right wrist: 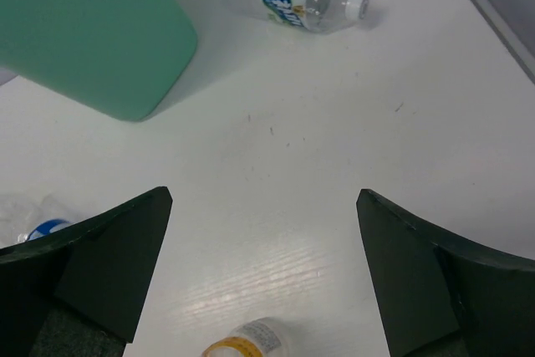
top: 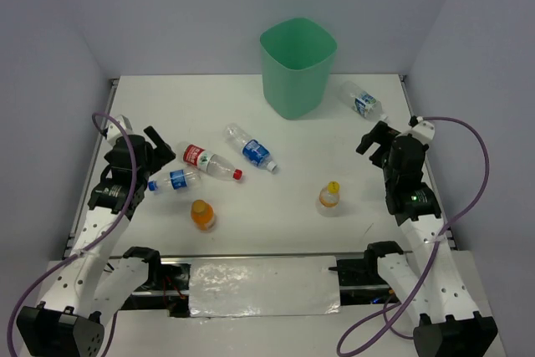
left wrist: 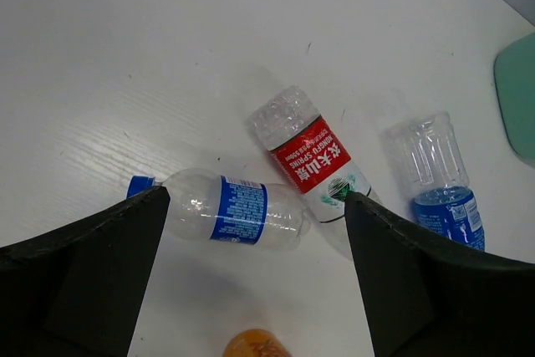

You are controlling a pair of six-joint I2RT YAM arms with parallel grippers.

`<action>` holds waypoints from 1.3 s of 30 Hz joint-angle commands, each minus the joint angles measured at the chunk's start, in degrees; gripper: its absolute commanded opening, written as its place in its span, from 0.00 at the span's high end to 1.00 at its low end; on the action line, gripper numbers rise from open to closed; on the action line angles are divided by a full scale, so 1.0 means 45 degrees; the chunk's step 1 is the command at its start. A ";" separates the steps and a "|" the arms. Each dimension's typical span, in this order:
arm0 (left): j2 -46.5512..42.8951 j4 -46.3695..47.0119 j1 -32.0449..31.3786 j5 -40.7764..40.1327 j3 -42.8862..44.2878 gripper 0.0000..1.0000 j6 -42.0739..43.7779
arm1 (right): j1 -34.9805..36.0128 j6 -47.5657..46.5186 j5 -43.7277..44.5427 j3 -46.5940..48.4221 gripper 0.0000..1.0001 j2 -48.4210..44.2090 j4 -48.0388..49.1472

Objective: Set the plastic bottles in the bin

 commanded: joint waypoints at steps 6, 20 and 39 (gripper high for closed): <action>0.0111 0.0019 -0.0036 0.0061 0.0488 0.01 -0.0283 | -0.0021 -0.2263 -0.4377 0.0186 0.00 0.0103 0.1176; 0.0755 0.0371 -0.0036 -0.0154 0.0254 0.01 -0.0010 | 0.4527 -0.0039 -0.0107 0.2101 0.00 0.3267 -0.4291; 0.1440 0.0624 -0.0036 0.0061 0.0020 0.01 0.0420 | 0.6639 0.2382 0.0285 0.0363 0.28 0.4790 -0.3725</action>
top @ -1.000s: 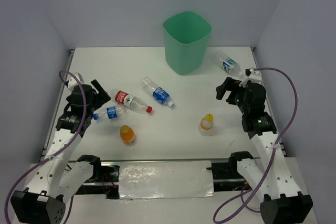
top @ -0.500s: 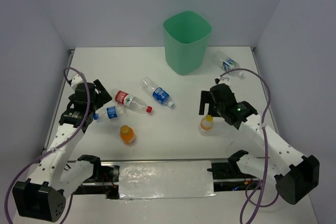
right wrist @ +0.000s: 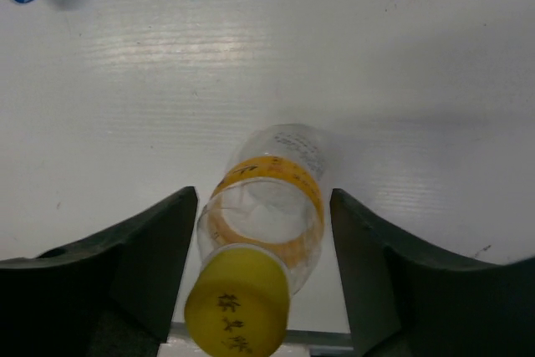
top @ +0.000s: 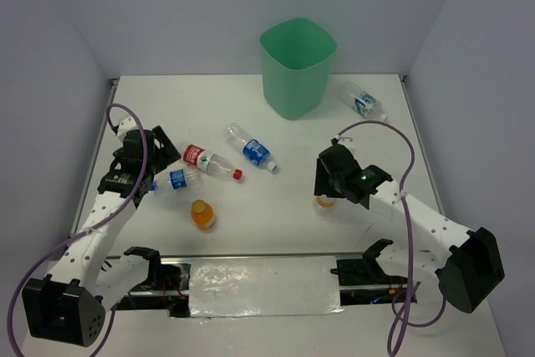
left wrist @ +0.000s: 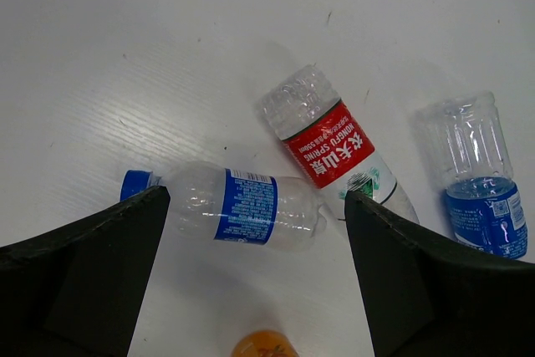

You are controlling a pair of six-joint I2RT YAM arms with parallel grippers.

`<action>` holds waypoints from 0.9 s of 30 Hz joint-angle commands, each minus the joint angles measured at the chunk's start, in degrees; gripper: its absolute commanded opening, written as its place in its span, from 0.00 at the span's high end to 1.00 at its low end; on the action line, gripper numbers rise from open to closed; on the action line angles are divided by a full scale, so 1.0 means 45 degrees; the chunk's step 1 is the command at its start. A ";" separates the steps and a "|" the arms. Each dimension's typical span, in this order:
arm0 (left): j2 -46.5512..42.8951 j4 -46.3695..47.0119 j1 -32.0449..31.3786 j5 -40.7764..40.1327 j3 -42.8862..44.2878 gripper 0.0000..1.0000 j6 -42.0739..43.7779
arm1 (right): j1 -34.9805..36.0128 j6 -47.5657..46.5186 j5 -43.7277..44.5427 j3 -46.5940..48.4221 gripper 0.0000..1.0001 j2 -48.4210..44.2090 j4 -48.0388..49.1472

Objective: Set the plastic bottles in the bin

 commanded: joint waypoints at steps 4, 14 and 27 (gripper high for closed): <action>-0.0675 0.0523 -0.0036 -0.0007 -0.0229 0.01 0.0376 | 0.0058 0.0884 0.0865 0.0071 0.44 0.0275 0.0061; -0.0833 0.0660 -0.0036 0.0265 -0.0405 0.01 0.0357 | 0.0038 -0.1082 0.0925 0.3074 0.68 -0.0196 0.0311; -0.0130 0.0602 -0.0017 -0.0064 -0.0308 0.01 0.0162 | -0.2364 -0.4269 0.1724 1.4518 0.67 0.6889 0.3946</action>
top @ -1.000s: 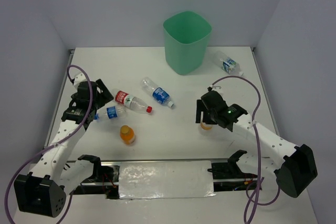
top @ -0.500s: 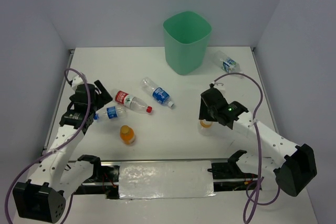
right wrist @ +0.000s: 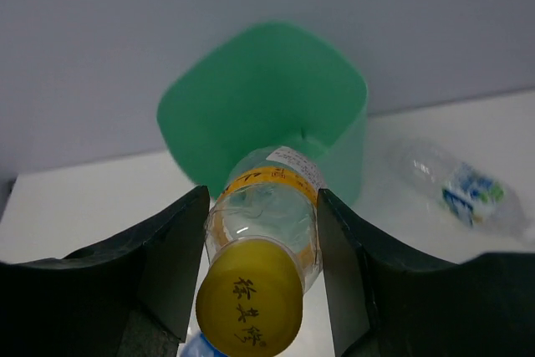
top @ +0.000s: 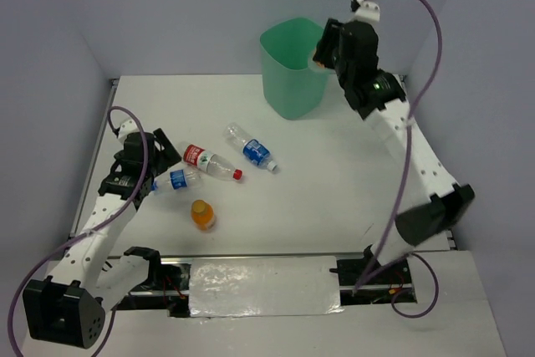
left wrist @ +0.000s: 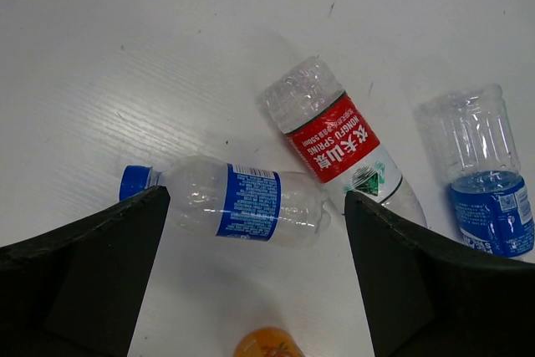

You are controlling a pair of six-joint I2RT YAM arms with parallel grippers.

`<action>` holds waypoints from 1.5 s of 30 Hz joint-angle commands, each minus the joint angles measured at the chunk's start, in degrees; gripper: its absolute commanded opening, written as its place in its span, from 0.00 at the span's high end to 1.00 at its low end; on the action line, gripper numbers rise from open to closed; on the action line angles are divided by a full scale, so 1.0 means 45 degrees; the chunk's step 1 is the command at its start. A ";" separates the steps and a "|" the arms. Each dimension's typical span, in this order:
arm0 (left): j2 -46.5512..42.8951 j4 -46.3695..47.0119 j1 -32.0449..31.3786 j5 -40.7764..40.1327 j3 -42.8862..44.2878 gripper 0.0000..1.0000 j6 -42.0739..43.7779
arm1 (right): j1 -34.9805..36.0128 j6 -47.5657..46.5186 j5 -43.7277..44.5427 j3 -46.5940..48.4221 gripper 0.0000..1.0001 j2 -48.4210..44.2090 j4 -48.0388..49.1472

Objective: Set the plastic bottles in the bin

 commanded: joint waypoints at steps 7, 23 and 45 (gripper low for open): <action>0.0782 0.0363 -0.0036 -0.0431 0.0471 0.01 0.0103 | -0.0852 -0.1583 -0.0614 0.8652 0.58 0.7808 0.0583; 0.1115 -0.0395 -0.0036 -0.0312 0.0764 0.01 -0.0870 | -0.0503 -0.3455 -0.3076 0.6847 0.00 0.5964 0.1149; -0.0412 -0.2118 0.0081 -0.0744 -0.0719 0.01 -0.5362 | 0.1374 -0.0313 -0.2433 -1.0618 0.00 -0.6245 0.4589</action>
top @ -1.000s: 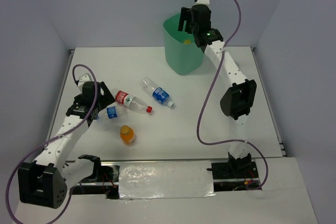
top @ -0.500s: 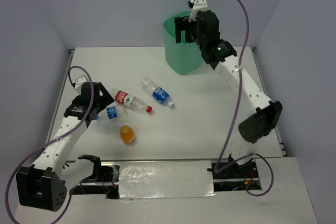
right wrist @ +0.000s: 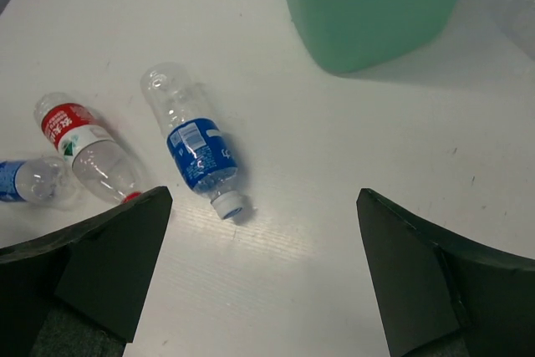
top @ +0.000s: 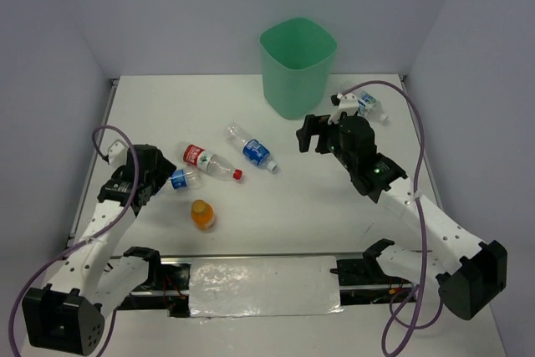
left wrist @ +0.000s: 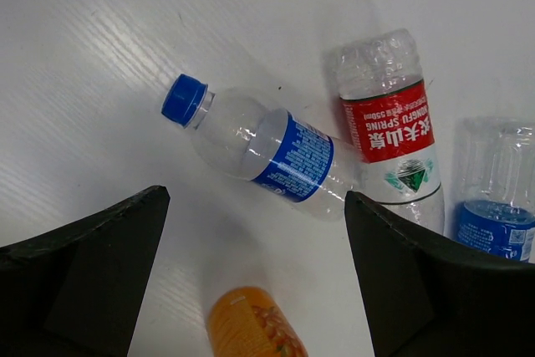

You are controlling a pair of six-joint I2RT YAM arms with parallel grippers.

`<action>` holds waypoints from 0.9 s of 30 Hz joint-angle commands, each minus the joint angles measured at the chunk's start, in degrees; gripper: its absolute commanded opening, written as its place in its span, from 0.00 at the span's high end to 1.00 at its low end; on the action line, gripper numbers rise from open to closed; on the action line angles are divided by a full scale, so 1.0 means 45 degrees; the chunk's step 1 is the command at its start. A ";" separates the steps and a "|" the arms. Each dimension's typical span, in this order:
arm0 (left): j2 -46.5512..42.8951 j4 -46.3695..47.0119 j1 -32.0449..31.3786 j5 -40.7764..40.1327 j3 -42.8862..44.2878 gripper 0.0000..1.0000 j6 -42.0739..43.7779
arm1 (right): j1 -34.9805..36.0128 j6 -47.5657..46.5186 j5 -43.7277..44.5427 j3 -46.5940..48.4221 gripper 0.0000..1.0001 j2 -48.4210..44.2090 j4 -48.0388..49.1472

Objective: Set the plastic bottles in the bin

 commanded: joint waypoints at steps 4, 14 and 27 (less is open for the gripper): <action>0.1119 0.0786 0.0096 -0.0175 -0.0244 0.01 -0.2259 | -0.0015 0.0639 0.0595 -0.0586 0.00 -0.1337 0.0490; 0.2993 0.1881 0.0252 -0.0509 -0.0478 0.01 -0.4039 | -0.0034 0.0365 0.0985 -0.0977 0.00 -0.1475 0.0081; 0.4596 0.4106 0.0369 -0.0509 -0.1708 0.01 -0.5369 | -0.0113 0.0151 0.1279 -0.1173 0.00 -0.1728 -0.0076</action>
